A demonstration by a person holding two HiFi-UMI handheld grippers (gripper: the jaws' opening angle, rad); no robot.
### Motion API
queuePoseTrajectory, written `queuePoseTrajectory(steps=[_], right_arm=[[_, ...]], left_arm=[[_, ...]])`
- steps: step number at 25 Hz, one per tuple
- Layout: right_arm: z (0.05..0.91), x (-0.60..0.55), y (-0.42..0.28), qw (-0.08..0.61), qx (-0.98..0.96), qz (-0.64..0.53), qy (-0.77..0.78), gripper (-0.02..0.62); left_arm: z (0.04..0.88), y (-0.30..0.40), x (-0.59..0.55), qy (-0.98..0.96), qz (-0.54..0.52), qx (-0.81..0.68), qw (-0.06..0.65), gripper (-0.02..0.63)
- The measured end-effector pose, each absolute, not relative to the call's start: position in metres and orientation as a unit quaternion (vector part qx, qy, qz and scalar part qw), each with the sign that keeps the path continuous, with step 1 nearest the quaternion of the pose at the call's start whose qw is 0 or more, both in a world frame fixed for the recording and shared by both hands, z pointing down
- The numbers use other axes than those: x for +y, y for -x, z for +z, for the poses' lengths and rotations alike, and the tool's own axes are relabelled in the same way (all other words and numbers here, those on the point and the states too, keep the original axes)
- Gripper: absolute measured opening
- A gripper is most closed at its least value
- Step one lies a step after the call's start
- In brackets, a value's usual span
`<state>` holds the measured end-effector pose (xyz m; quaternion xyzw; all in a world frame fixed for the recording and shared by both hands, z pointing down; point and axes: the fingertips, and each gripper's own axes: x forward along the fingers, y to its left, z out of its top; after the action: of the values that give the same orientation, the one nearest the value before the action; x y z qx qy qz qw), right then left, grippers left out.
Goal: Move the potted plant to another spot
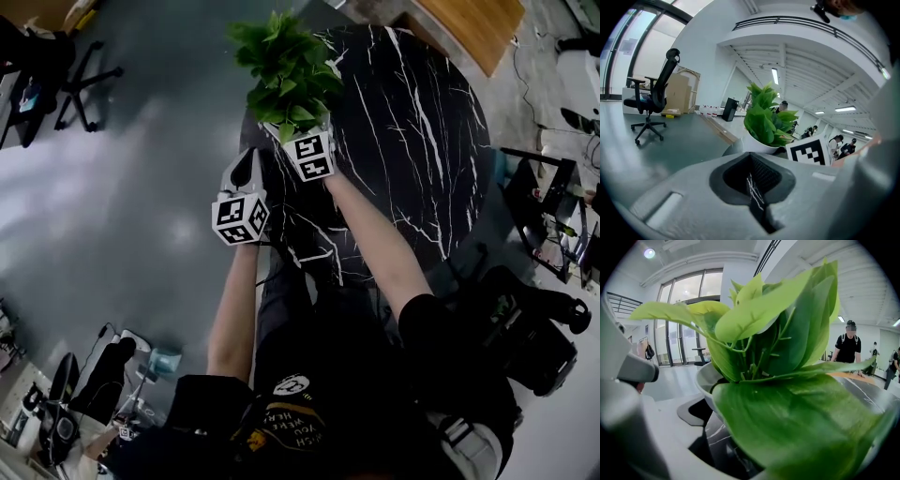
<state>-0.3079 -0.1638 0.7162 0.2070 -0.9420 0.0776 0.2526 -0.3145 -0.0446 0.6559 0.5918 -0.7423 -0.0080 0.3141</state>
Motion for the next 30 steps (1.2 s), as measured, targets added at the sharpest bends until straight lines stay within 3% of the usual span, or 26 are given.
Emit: queuePoseTrajectory(steps=[13, 30], right_arm=[[0.713, -0.043, 0.233, 0.272, -0.948, 0.061, -0.15, 0.483], [0.71, 0.102, 0.052, 0.285, -0.931, 0.079, -0.212, 0.483]], left_arm=[[0.629, 0.258, 0.066, -0.56, -0.008, -0.771, 0.303, 0.004], [0.603, 0.108, 0.158, -0.661, 0.043, -0.686, 0.301, 0.005]])
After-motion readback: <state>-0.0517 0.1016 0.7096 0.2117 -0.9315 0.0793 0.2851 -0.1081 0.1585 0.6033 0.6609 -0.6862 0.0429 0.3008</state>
